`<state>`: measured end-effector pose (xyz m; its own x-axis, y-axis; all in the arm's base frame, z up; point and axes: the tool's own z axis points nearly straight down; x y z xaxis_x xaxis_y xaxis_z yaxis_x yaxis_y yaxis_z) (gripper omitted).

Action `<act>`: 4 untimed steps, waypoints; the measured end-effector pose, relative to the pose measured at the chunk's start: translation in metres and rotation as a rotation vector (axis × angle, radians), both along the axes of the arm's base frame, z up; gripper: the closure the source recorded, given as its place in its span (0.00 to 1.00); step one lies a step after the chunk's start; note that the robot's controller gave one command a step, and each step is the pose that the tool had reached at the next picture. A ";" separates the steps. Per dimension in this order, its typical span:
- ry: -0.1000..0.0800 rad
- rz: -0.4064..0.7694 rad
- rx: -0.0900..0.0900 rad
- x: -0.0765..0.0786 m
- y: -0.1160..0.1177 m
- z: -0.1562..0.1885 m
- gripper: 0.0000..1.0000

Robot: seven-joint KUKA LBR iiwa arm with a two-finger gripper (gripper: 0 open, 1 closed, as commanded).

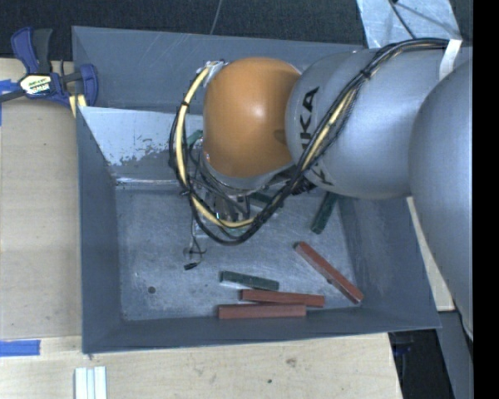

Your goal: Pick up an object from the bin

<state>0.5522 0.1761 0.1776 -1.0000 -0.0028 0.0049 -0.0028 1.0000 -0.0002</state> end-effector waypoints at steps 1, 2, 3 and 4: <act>-0.008 -0.003 0.001 0.002 -0.001 0.004 0.00; -0.007 0.088 0.000 -0.041 -0.069 -0.036 0.00; -0.007 0.038 0.001 -0.027 -0.087 -0.040 0.00; -0.007 -0.003 0.001 -0.052 -0.125 -0.045 0.00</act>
Offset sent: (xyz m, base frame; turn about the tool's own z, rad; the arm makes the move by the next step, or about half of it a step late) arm -0.0439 -0.0740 -0.0390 -0.0896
